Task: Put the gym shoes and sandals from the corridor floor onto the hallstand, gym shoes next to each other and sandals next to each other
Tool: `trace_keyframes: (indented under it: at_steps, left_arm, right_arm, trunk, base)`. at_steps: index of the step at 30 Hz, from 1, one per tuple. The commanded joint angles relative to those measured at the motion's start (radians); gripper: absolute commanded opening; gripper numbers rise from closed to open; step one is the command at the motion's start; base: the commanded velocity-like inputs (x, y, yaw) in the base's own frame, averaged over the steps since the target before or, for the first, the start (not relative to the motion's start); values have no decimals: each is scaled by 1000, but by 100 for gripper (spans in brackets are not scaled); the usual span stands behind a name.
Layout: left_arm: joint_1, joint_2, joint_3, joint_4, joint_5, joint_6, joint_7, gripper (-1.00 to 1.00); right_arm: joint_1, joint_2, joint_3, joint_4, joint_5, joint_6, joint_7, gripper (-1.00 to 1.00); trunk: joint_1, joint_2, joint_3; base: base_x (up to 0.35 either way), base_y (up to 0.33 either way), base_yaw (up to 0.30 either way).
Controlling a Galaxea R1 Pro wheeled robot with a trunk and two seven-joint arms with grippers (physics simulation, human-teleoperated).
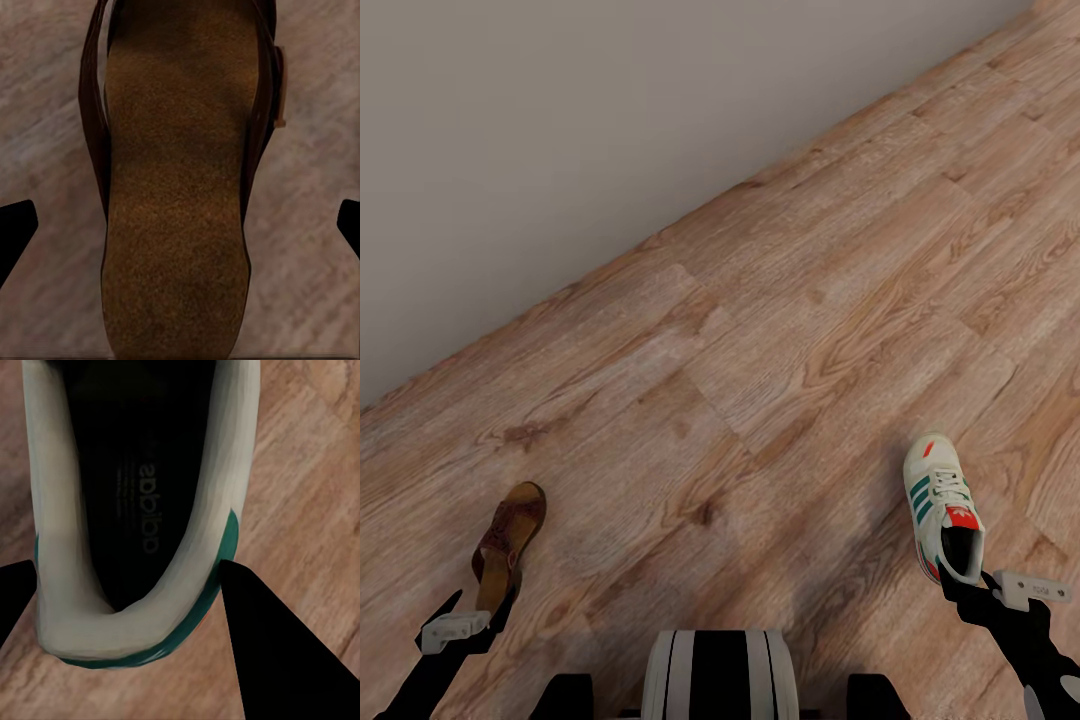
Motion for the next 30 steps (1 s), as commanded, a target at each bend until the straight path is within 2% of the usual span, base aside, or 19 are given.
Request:
trace_keyframes:
  at_steps: [1, 11, 30]
  left_arm:
    - [0, 0, 0, 0, 0, 0, 0, 100]
    - [0, 0, 0, 0, 0, 0, 0, 100]
    - [-1, 0, 0, -1, 0, 0, 1, 100]
  right_arm:
    - [0, 0, 0, 0, -2, 0, -1, -100]
    - [0, 0, 0, 1, -2, 0, -1, -100]
    - [0, 0, 0, 1, -2, -1, -1, -100]
  trunk:
    - [0, 0, -2]
    - [0, 0, -12]
    - [0, 0, -14]
  base:
    - [0, 0, 0]
    - [0, 0, 0]
    - [0, 0, 0]
